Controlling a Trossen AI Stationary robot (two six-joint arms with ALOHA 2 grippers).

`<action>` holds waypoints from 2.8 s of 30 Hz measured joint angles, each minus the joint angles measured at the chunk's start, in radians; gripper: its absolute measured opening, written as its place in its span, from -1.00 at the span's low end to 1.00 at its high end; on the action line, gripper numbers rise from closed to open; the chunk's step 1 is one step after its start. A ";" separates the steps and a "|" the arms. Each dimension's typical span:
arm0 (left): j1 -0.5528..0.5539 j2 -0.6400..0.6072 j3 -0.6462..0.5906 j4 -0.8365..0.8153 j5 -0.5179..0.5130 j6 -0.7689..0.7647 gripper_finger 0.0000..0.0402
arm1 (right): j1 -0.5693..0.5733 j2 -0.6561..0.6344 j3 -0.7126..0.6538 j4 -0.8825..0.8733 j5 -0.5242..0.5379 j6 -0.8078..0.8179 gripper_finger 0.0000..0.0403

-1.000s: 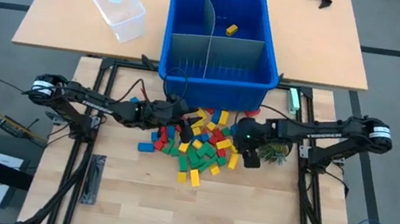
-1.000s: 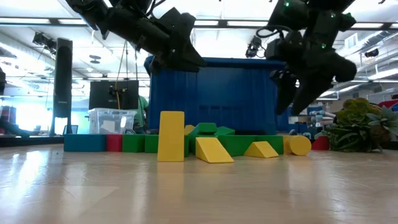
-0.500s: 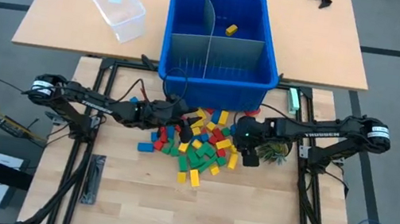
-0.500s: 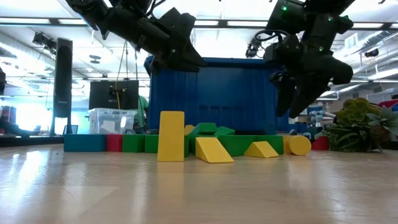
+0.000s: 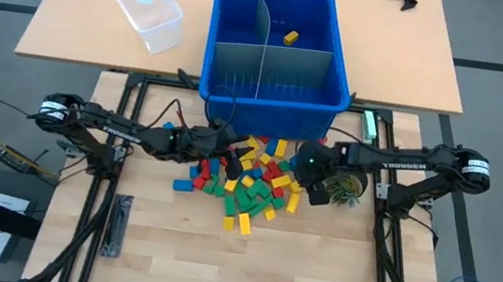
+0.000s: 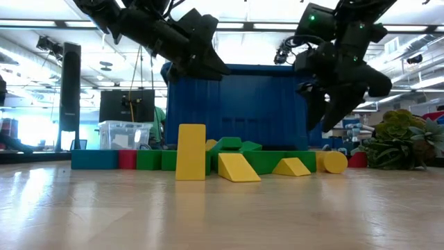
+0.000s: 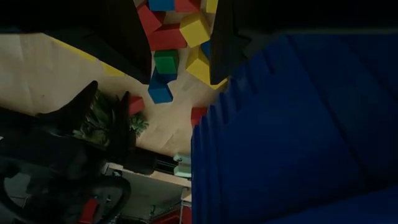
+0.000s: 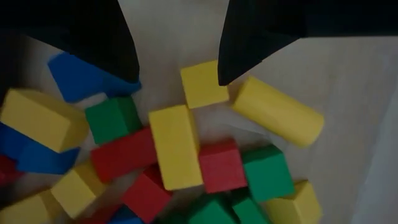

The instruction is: Sort Items/Unsort Items

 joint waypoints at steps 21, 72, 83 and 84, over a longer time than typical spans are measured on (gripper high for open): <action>0.000 0.000 0.000 0.000 0.000 0.026 -0.16 | -0.006 0.256 0.001 0.083 -0.063 -0.046 -0.18; 0.000 0.000 0.000 0.000 0.000 0.026 -0.16 | -0.876 0.407 0.671 0.542 -0.032 0.272 -0.06; 0.000 0.000 0.000 0.000 0.000 0.026 -0.16 | -0.816 0.239 0.696 0.226 -0.176 0.201 0.47; 0.000 0.000 0.000 0.000 0.000 0.026 -0.16 | -0.799 0.211 0.696 0.165 -0.215 0.181 0.47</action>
